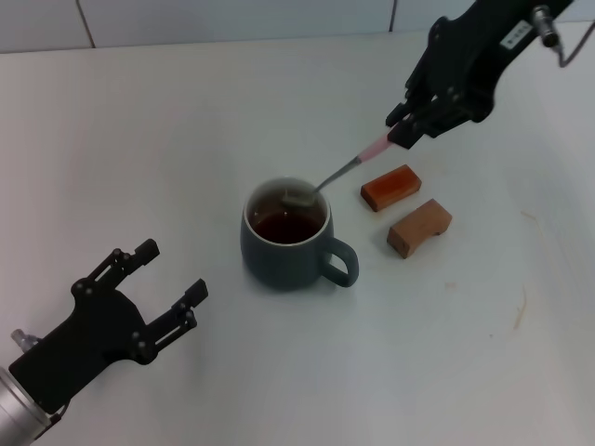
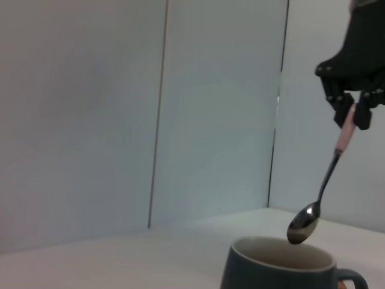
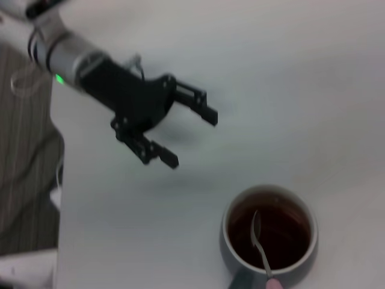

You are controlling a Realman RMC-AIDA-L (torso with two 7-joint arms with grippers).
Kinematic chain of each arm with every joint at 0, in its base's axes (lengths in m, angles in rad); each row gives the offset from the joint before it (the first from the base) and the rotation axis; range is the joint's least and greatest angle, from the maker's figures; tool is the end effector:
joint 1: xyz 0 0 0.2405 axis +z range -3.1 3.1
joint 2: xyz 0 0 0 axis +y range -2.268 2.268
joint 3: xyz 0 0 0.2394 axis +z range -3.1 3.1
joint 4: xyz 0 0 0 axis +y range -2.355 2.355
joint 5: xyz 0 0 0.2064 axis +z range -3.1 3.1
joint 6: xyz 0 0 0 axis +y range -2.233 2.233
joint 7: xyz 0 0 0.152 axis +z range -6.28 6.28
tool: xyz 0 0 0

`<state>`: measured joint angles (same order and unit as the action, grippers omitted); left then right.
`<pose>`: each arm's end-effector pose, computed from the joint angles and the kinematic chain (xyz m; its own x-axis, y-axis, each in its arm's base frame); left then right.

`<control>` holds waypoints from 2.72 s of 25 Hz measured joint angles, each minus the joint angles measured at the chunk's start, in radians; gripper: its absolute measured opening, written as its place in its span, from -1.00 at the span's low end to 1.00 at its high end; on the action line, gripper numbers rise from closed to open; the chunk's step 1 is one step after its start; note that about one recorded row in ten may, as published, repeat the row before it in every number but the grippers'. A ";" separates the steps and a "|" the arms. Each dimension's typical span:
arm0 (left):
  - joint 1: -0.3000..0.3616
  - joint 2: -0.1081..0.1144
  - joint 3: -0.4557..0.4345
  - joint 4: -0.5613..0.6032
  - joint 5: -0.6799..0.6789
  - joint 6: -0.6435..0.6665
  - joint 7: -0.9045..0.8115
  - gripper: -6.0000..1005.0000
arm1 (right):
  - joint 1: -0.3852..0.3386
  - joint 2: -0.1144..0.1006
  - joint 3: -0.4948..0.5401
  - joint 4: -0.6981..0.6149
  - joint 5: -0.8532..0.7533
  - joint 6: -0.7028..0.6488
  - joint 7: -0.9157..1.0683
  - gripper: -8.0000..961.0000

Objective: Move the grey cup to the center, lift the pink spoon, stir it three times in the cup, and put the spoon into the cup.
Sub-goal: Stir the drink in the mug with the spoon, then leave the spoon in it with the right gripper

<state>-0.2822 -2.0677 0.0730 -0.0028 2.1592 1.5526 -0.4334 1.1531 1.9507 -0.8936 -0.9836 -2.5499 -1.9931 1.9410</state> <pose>-0.3021 0.2124 -0.0558 0.6926 0.0815 0.7167 0.5323 -0.7284 -0.4315 0.0683 0.3812 0.0633 0.9523 -0.1276 0.2773 -0.1406 -0.9897 0.0272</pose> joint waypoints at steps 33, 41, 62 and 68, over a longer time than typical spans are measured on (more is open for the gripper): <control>0.000 0.002 0.050 0.001 0.001 -0.048 -0.001 0.61 | 0.216 0.129 -0.278 0.249 -0.174 0.309 0.056 -0.75; -0.002 0.001 0.051 0.012 0.001 -0.052 -0.003 0.61 | 0.226 0.133 -0.313 0.252 -0.130 0.285 0.048 -0.76; -0.014 0.000 0.047 0.006 0.001 -0.056 -0.008 0.61 | 0.243 0.130 -0.338 0.266 -0.111 0.307 0.039 -0.75; -0.015 0.000 0.046 0.005 -0.001 -0.056 -0.009 0.61 | 0.243 0.127 -0.337 0.272 -0.149 0.324 0.050 -0.75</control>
<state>-0.2977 -2.0678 0.1190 0.0017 2.1583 1.4970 -0.4425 1.3963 2.0777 -1.2309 -0.7113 -2.6991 -1.6686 1.9906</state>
